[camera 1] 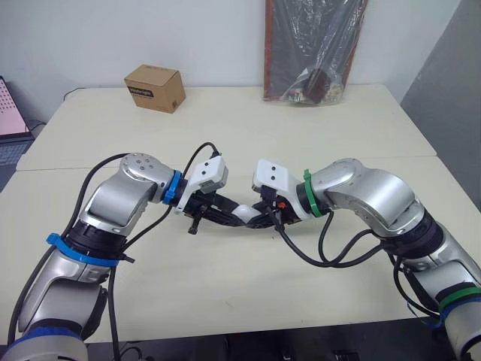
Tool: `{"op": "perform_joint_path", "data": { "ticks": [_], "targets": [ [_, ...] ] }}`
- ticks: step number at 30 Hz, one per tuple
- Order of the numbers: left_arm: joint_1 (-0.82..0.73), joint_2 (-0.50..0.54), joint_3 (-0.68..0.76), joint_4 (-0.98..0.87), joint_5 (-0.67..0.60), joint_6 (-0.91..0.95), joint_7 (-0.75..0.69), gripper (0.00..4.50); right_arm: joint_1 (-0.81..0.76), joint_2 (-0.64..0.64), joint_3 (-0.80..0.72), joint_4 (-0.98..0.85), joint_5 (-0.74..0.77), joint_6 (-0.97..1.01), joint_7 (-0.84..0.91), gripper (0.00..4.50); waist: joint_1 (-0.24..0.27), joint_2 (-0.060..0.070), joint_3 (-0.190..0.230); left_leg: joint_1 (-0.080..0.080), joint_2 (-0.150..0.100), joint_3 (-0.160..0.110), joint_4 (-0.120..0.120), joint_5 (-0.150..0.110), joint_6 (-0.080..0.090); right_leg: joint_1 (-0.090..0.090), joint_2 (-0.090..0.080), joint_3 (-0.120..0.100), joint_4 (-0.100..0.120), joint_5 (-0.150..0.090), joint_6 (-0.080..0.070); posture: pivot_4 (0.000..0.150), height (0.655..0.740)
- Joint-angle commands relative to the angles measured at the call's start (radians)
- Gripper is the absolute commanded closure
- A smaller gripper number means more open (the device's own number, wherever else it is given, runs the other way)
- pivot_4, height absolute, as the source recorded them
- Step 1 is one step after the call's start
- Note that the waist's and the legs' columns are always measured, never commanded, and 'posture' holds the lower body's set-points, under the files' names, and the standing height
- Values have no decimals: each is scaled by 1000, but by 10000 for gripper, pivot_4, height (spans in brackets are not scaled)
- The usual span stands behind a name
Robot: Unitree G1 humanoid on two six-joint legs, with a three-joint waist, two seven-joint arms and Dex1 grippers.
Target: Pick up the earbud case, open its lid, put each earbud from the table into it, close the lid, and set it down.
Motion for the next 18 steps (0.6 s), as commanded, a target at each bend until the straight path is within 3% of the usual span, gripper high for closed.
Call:
{"op": "perform_joint_path", "data": {
  "ticks": [1,16,18],
  "targets": [
    [-13,-1,-13,-14,9,-7,1,37515,-29,-2,6,-41,-9,-26,16,37149,0,0,0,0,0,0,0,0,0,0,0,0,0,0,0,1500,7400],
    [3,-12,4,-26,-4,-13,25,37516,-23,5,-4,-35,-16,-31,24,37149,0,0,0,0,0,0,0,0,0,0,0,0,0,0,0,1500,7400],
    [9,-18,13,-26,-3,-27,42,37516,-18,2,-14,-39,-7,-26,33,29485,0,0,0,0,0,0,0,0,0,0,0,0,0,0,0,1500,7400]
  ]
}}
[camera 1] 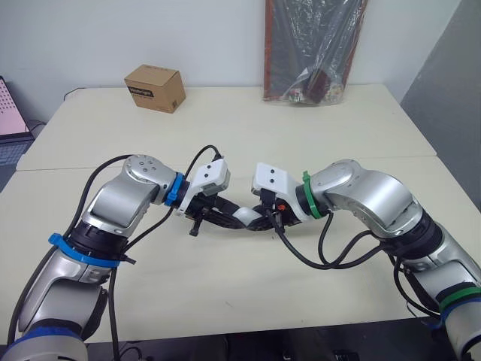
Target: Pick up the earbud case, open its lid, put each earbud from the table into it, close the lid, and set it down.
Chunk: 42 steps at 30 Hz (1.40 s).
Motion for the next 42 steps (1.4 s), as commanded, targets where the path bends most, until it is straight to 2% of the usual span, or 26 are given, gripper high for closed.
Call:
{"op": "perform_joint_path", "data": {
  "ticks": [1,3,10,14,17,20,29,42],
  "targets": [
    [8,-14,31,-22,-13,-11,28,37516,-13,3,-37,-40,16,-27,15,27092,0,0,0,0,0,0,0,0,0,0,0,0,0,0,0,1500,7400],
    [21,-9,42,-28,-20,-4,37,37516,-3,-8,-55,-49,22,-26,19,20399,0,0,0,0,0,0,0,0,0,0,0,0,0,0,0,1500,7400],
    [79,-2,102,-41,-51,-9,80,37516,52,-51,-164,-114,95,10,17,20399,1,0,0,0,0,0,0,0,0,0,0,0,0,0,0,1500,7400],
    [148,-50,181,-30,-96,-18,155,37516,133,-17,-303,-151,130,30,-80,20399,2,0,0,0,0,0,0,0,0,1,0,0,1,0,0,1500,7400],
    [206,-117,276,-9,-177,-84,159,37516,197,4,-350,-192,122,7,-147,20399,3,0,0,0,0,0,1,0,0,1,-1,0,1,0,0,1500,7400],
    [247,-146,293,10,-190,-110,165,37516,255,55,-384,-223,112,-34,-224,20399,2,-1,-2,1,0,0,1,0,0,1,-1,0,2,0,0,1500,7400],
    [271,-184,302,28,-239,-124,144,37516,301,105,-368,-214,118,-57,-297,20399,2,-1,-2,2,-1,0,6,0,0,2,0,1,7,0,0,1500,7400],
    [309,-140,279,-6,-244,-137,120,37516,264,131,-368,-154,116,-82,-307,20399,1,-1,-2,2,0,0,6,0,0,2,0,1,8,0,0,1500,7400]
  ]
}}
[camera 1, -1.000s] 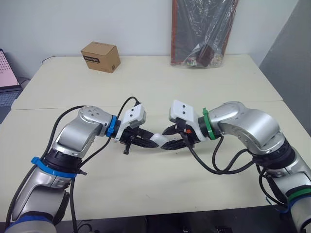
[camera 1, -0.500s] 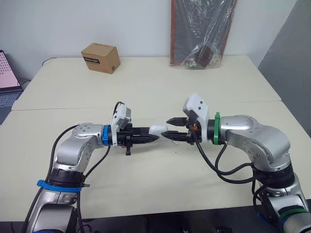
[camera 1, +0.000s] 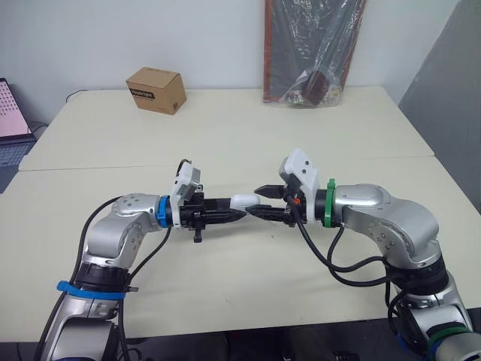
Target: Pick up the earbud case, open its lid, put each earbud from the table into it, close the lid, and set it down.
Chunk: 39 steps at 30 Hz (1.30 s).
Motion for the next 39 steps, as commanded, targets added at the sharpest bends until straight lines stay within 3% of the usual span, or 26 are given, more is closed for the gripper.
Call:
{"op": "perform_joint_path", "data": {
  "ticks": [1,20,30,39],
  "targets": [
    [21,11,6,-46,-19,-23,-31,37516,-47,9,-36,13,1,-34,-15,20399,0,0,0,0,0,0,0,0,0,0,0,0,0,0,0,1500,7400],
    [48,-29,99,13,-4,-147,48,37516,-62,-66,-106,57,29,59,-54,20399,1,0,0,0,0,0,0,0,0,0,0,0,-1,0,0,1500,7400],
    [26,-18,122,30,17,-194,98,37516,40,-106,28,80,-91,29,-117,20399,1,0,0,-1,0,0,-1,0,0,0,0,0,-2,0,0,1500,7400],
    [25,-48,121,15,-29,-166,94,37516,91,2,129,166,-194,-32,-186,20399,0,0,0,-1,0,0,-1,0,0,0,0,1,-2,0,0,1500,7400]
  ]
}}
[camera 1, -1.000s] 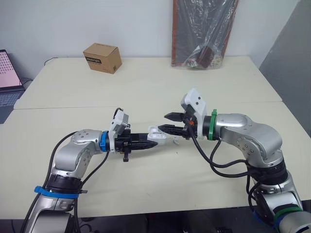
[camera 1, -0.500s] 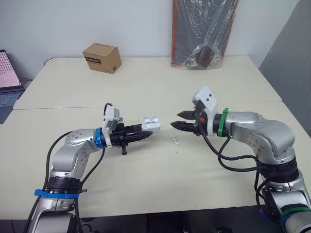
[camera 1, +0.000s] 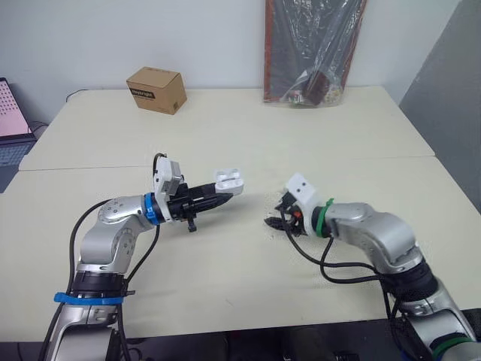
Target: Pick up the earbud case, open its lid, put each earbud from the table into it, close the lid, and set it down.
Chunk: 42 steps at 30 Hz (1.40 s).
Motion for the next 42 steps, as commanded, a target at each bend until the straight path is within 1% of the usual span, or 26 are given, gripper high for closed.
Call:
{"op": "perform_joint_path", "data": {
  "ticks": [1,8,16,17,18,22,25,29,33,36,42],
  "targets": [
    [-12,-1,14,-30,-39,10,-17,37516,5,12,13,13,-44,-45,-22,20399,0,0,0,0,0,0,0,0,0,0,0,0,0,0,0,1500,7400],
    [14,-15,16,-13,-36,-21,-35,37516,18,50,21,50,-84,-72,-32,20399,0,0,0,0,0,0,0,0,0,0,0,0,0,0,0,1500,7400],
    [28,-20,13,13,-31,-54,-56,37516,23,60,18,56,-99,-74,-20,20399,0,0,0,0,0,0,0,0,0,0,0,0,0,0,0,1500,7400],
    [28,-20,12,17,-31,-56,-58,37516,23,61,18,57,-99,-75,-20,24120,-1,0,0,0,0,0,0,0,0,0,0,0,0,0,0,1500,7400],
    [27,-20,12,21,-31,-59,-59,37516,23,61,18,58,-100,-75,-20,25858,-1,0,0,0,0,0,0,0,0,0,0,0,0,0,0,1500,7400],
    [26,-20,10,31,-28,-69,-65,37516,22,60,20,59,-102,-78,-17,40701,-1,0,0,0,0,0,0,0,0,0,0,0,0,0,0,1500,7400],
    [25,-21,7,43,-22,-80,-71,37516,20,54,21,60,-103,-78,-11,40923,-1,0,0,0,0,0,0,0,0,0,0,0,0,0,0,1500,7400],
    [24,-23,3,55,-18,-93,-78,37516,15,15,34,48,-113,-89,23,40923,-1,0,0,0,0,0,0,0,0,0,0,0,0,0,0,1500,7400],
    [21,-23,2,65,-13,-100,-87,37516,21,-98,45,1,-114,-158,133,40923,2,0,0,0,0,0,0,0,0,0,0,0,-2,0,0,1500,7400],
    [18,-25,1,72,-7,-106,-96,37516,47,-237,58,-44,-115,-279,289,40923,3,0,0,-1,-1,0,-1,0,0,1,0,-1,-4,0,0,1500,7400],
    [19,-33,-6,69,-6,-114,-102,37516,135,-465,84,-90,-165,-536,536,40923,2,0,0,-1,0,0,-4,0,0,1,0,-1,-8,0,1,1500,7400]
  ]
}}
